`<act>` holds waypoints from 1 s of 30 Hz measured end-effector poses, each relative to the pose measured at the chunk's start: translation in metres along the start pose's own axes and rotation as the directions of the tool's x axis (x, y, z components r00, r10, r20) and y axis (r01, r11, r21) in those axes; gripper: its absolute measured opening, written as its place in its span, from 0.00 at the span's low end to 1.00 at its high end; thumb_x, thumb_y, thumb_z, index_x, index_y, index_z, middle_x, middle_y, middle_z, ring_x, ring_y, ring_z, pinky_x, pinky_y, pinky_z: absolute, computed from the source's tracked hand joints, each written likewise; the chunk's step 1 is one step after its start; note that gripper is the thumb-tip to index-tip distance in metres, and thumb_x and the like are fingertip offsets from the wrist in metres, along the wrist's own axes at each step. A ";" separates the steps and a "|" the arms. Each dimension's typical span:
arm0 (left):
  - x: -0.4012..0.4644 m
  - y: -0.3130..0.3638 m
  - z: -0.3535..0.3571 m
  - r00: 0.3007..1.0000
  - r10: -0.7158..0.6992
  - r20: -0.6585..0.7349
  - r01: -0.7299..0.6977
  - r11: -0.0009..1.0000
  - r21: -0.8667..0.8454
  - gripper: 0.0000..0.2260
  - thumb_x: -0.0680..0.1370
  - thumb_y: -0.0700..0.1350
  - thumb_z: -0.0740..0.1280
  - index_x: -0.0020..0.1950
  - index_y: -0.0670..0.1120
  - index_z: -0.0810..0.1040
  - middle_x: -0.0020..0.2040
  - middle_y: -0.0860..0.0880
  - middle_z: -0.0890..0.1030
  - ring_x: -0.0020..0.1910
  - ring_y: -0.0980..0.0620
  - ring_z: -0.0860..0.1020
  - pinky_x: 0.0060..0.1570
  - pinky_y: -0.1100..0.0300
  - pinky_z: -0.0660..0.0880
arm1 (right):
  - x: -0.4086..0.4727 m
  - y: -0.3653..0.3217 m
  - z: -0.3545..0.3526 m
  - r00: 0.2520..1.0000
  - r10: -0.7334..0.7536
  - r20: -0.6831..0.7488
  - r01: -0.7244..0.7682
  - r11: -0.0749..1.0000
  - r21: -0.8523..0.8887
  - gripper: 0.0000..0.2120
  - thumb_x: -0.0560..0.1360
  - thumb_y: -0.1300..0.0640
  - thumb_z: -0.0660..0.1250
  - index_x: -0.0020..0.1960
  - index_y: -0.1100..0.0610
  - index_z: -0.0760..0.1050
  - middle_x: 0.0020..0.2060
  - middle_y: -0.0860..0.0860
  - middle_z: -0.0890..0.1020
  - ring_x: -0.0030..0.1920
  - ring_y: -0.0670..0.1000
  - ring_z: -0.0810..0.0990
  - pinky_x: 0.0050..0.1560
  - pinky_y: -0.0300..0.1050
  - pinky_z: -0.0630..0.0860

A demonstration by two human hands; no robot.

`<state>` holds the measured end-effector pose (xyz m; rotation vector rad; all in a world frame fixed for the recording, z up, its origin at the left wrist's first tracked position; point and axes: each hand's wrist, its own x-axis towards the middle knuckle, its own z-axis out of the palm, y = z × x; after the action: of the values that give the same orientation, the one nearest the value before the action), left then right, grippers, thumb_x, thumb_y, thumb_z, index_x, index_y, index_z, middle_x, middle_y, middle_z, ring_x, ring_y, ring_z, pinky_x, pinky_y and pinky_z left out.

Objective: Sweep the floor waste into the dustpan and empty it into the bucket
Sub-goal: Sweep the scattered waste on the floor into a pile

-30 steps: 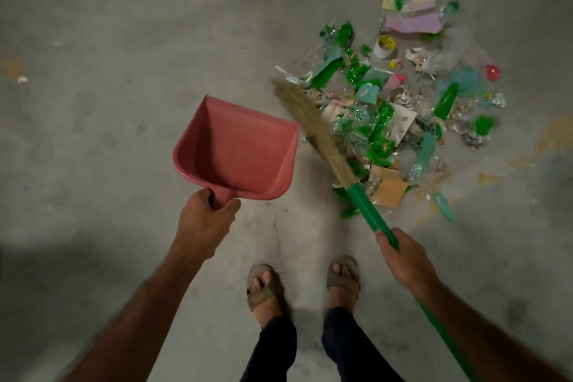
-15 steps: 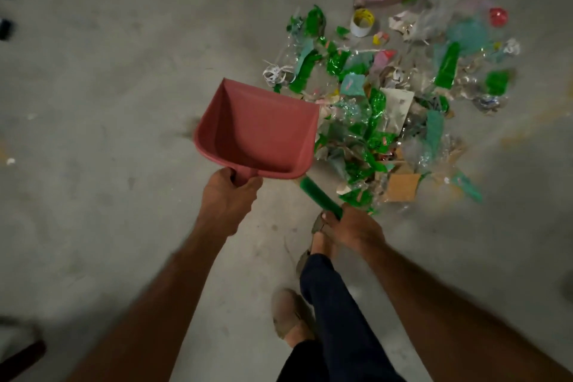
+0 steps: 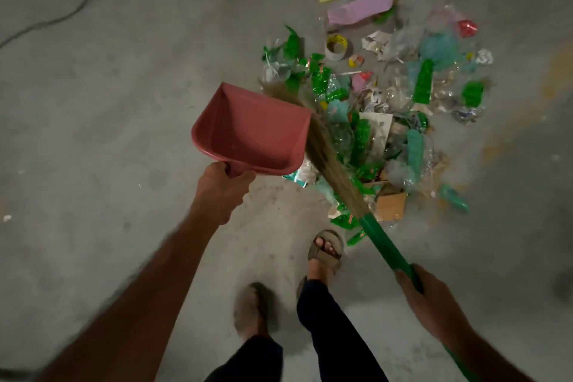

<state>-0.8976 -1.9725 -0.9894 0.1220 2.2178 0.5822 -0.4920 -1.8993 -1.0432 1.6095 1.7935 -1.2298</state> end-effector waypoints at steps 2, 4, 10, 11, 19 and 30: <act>0.008 0.006 -0.009 1.000 0.013 -0.009 -0.013 1.000 0.010 0.06 0.77 0.47 0.70 0.47 0.45 0.79 0.39 0.46 0.83 0.31 0.49 0.78 0.31 0.59 0.75 | -0.008 -0.008 0.008 0.998 -0.035 0.057 0.036 0.999 -0.017 0.18 0.79 0.37 0.60 0.42 0.51 0.72 0.28 0.54 0.77 0.24 0.47 0.76 0.27 0.45 0.70; 0.016 0.006 -0.020 1.000 0.016 -0.017 -0.016 0.999 0.041 0.06 0.77 0.48 0.70 0.48 0.46 0.78 0.40 0.46 0.84 0.33 0.48 0.80 0.34 0.55 0.78 | -0.005 -0.028 0.023 0.989 -0.071 0.132 0.086 0.990 -0.114 0.20 0.77 0.33 0.56 0.43 0.50 0.70 0.29 0.53 0.79 0.26 0.46 0.77 0.27 0.41 0.69; 0.043 -0.003 -0.049 0.999 0.041 -0.001 -0.040 0.991 0.124 0.10 0.77 0.47 0.69 0.50 0.41 0.79 0.40 0.44 0.83 0.28 0.50 0.77 0.19 0.64 0.69 | 0.048 -0.138 0.091 0.989 -0.112 0.093 0.140 0.911 -0.388 0.20 0.78 0.35 0.54 0.55 0.49 0.72 0.42 0.48 0.80 0.43 0.52 0.81 0.44 0.46 0.77; 0.050 -0.003 -0.053 0.998 0.050 0.026 -0.053 0.987 0.152 0.09 0.77 0.47 0.69 0.49 0.41 0.79 0.39 0.45 0.83 0.29 0.50 0.78 0.21 0.63 0.71 | 0.057 -0.153 0.098 0.995 -0.084 0.062 0.100 0.927 -0.361 0.21 0.79 0.36 0.55 0.56 0.51 0.73 0.41 0.48 0.78 0.43 0.53 0.80 0.44 0.46 0.76; 0.104 0.009 -0.117 0.982 0.112 0.149 -0.137 0.975 0.172 0.05 0.76 0.47 0.71 0.44 0.46 0.79 0.36 0.48 0.82 0.29 0.51 0.77 0.29 0.58 0.73 | 0.082 -0.195 0.097 0.929 0.325 -0.177 -0.328 0.944 0.010 0.27 0.80 0.37 0.57 0.60 0.59 0.77 0.39 0.53 0.77 0.45 0.58 0.80 0.43 0.47 0.72; 0.144 0.073 -0.163 0.901 0.266 0.342 -0.324 0.938 0.123 0.05 0.77 0.44 0.70 0.46 0.43 0.79 0.34 0.46 0.78 0.29 0.49 0.74 0.30 0.59 0.71 | -0.015 -0.209 0.109 0.910 0.279 -0.308 -0.224 0.953 0.203 0.17 0.81 0.40 0.61 0.41 0.52 0.73 0.29 0.53 0.78 0.29 0.53 0.79 0.30 0.44 0.72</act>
<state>-1.1213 -1.9277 -0.9665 0.6162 1.9375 0.4847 -0.7112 -1.9831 -1.0201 2.1783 1.6314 -1.0551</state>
